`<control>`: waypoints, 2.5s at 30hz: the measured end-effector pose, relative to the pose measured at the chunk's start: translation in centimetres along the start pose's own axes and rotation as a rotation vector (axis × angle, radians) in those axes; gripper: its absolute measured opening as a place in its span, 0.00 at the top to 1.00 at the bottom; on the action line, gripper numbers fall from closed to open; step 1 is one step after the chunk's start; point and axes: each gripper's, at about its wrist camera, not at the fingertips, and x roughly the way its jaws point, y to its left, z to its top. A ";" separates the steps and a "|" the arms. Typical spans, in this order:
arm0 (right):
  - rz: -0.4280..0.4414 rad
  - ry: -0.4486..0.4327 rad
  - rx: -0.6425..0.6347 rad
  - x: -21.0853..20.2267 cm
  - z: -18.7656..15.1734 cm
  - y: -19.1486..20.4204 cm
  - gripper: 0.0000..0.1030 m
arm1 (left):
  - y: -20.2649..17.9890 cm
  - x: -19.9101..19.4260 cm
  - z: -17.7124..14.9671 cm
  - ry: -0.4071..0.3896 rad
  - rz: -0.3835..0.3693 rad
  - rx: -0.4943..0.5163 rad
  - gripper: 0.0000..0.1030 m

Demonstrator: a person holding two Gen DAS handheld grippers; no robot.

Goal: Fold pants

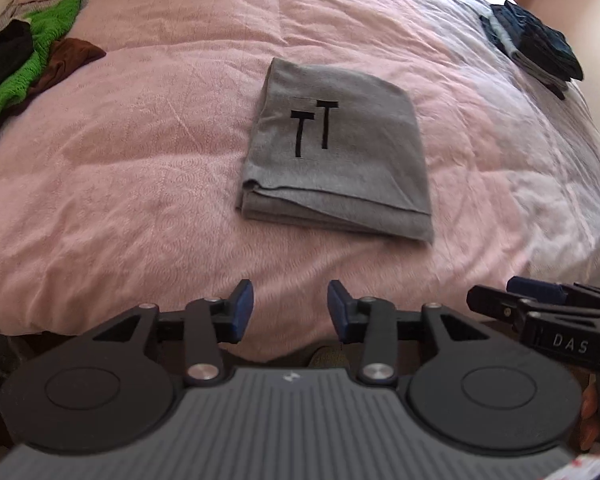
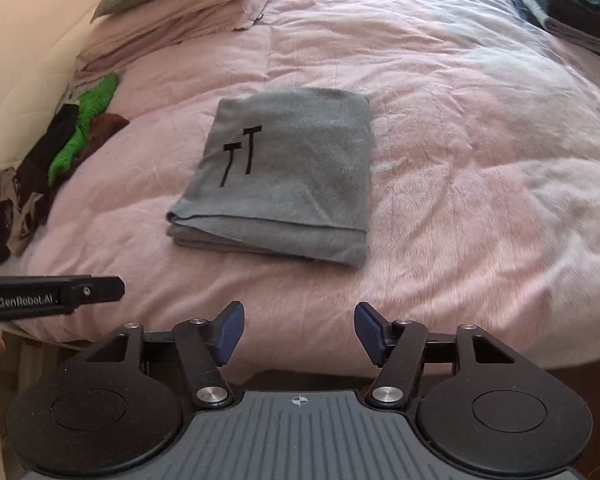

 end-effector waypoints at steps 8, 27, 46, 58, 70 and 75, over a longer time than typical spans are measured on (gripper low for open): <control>0.014 -0.024 -0.004 -4.2 -1.7 2.5 0.42 | -0.4 -4.5 -1.4 -0.022 -0.009 0.040 0.59; 0.221 -0.092 0.188 6.1 7.3 -9.8 0.41 | 8.6 10.9 9.2 -0.068 -0.316 -0.121 0.32; 0.641 -0.036 0.478 21.8 10.2 -18.6 0.70 | 12.5 27.2 16.1 0.096 -0.718 -0.283 0.69; 0.699 -0.141 0.480 10.5 19.8 -32.3 0.81 | -4.5 21.2 26.8 -0.055 -0.729 -0.271 0.83; 0.528 -0.344 0.315 -4.6 48.3 -64.5 0.81 | -41.5 27.9 58.8 -0.220 -0.968 -0.265 0.83; 0.514 -0.378 0.358 -4.1 55.7 -73.9 0.81 | -52.0 31.7 69.3 -0.249 -0.951 -0.180 0.83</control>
